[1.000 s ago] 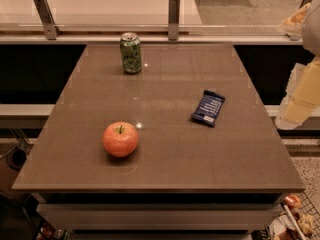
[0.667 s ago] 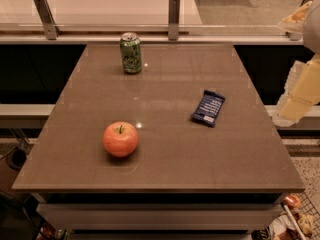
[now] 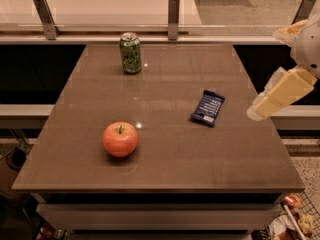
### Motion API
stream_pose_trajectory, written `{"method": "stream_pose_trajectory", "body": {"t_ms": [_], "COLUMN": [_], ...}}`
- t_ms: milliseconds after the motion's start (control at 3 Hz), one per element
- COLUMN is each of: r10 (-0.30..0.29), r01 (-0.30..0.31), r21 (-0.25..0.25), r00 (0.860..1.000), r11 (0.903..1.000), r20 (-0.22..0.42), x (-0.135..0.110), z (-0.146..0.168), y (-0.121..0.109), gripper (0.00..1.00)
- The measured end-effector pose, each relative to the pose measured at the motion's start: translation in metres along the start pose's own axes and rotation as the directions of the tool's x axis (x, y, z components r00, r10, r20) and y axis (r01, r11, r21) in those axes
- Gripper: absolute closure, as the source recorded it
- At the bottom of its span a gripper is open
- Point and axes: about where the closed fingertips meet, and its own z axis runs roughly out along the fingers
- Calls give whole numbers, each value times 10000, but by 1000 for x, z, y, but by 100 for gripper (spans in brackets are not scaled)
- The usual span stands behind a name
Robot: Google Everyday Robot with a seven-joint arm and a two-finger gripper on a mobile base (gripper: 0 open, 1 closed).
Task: Knock green can over
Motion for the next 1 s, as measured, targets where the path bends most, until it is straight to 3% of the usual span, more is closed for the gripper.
{"method": "stream_pose_trajectory", "body": {"t_ms": [333, 667, 1000], "r10": [905, 1416, 1996], "r01": [-978, -1750, -2700], "r21": [503, 1157, 1443], "r00": [9872, 9573, 9047], "r11": [9939, 9777, 9520], "r20": [1311, 2520, 3764], "x": [-4, -20, -39], "z": [23, 40, 58], "y": [-12, -41, -64], "gripper": [0, 0, 0]}}
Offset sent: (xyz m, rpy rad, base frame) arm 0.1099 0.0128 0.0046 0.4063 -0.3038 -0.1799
